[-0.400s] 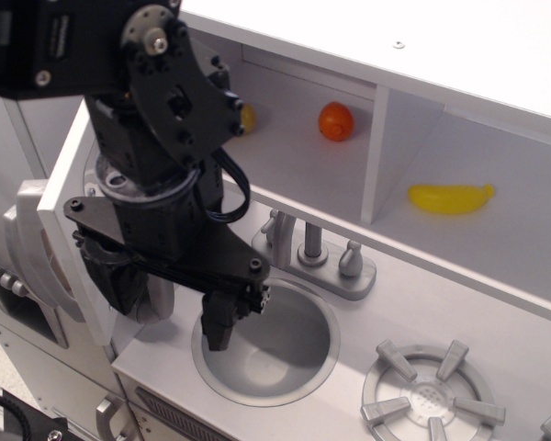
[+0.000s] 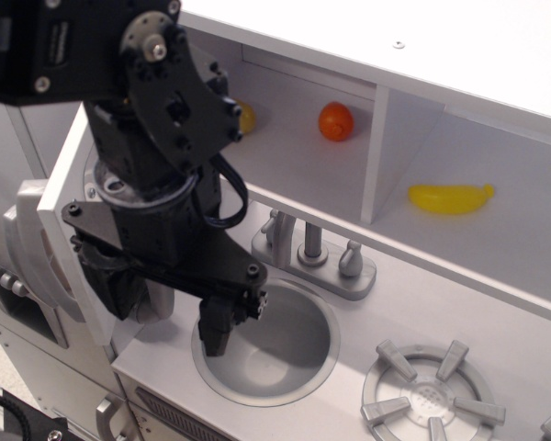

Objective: Close microwave

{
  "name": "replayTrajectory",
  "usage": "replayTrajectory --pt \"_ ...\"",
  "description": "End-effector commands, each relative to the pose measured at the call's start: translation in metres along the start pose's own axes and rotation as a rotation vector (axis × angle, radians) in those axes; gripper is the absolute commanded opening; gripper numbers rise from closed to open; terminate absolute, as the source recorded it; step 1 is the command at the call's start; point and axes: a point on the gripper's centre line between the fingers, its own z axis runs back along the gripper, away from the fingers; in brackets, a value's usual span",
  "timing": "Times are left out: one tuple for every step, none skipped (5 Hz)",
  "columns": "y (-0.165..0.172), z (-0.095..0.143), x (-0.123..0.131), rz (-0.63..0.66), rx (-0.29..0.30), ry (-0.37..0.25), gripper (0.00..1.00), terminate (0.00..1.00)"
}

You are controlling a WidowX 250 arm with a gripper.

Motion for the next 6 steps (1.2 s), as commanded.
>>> replayTrajectory --pt "-0.008 0.065 0.045 0.072 -0.111 -0.044 1.0 0.0" --pt "0.024 0.11 0.061 0.123 -0.185 -0.107 1.0 0.0" --pt "0.069 0.114 0.059 0.149 -0.184 -0.16 1.0 0.0" --pt "0.101 0.093 0.061 0.19 -0.142 -0.134 1.0 0.0" --pt "0.113 0.069 0.064 0.224 -0.079 -0.106 1.0 0.0" --pt "0.118 0.047 0.069 0.244 -0.036 -0.103 1.0 0.0"
